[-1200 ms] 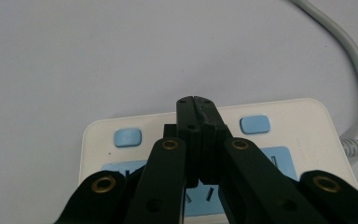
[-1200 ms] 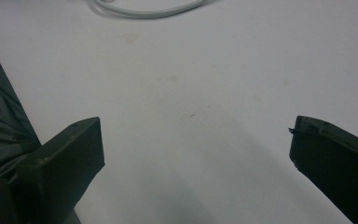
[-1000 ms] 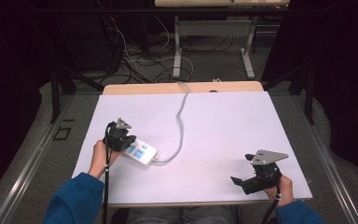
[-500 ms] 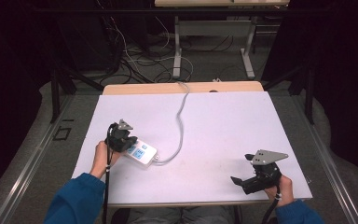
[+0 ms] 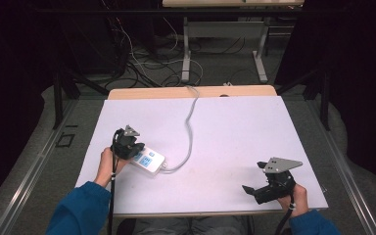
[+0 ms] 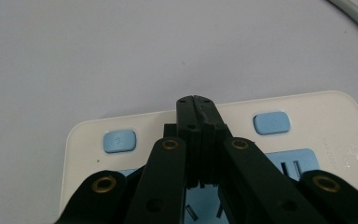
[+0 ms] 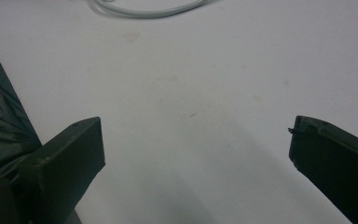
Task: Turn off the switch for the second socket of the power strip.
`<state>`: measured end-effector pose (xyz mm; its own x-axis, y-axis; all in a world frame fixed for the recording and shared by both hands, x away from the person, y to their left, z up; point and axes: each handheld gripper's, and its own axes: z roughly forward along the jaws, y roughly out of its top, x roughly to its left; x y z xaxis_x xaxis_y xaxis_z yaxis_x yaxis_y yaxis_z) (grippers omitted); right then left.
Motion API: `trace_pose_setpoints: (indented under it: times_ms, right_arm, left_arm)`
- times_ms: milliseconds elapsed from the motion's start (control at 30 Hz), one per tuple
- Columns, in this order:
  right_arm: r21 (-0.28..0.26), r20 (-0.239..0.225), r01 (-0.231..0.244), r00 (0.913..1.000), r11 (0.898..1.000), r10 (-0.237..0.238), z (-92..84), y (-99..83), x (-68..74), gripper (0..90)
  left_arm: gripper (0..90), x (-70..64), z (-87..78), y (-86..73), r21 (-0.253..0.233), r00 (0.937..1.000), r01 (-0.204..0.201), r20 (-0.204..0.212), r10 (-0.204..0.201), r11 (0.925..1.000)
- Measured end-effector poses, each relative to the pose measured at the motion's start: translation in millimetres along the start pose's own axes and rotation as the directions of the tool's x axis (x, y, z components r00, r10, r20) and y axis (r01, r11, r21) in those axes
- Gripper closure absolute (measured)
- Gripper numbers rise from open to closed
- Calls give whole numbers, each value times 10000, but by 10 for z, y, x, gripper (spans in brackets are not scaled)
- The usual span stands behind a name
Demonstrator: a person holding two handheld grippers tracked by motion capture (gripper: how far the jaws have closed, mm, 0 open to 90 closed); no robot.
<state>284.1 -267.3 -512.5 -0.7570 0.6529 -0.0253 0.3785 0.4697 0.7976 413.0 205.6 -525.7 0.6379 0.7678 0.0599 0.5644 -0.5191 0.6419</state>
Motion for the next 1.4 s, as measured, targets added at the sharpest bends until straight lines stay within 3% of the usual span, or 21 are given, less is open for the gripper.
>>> trace_pose_setpoints:
  times_ms: [1400]
  right_arm:
    - [104, -38, 29, 10000, 9999, -28, 1, -1, -5, 28]
  left_arm:
    - [900, -3, 7, -28, -40, 10000, -23, -13, 23, 10000]
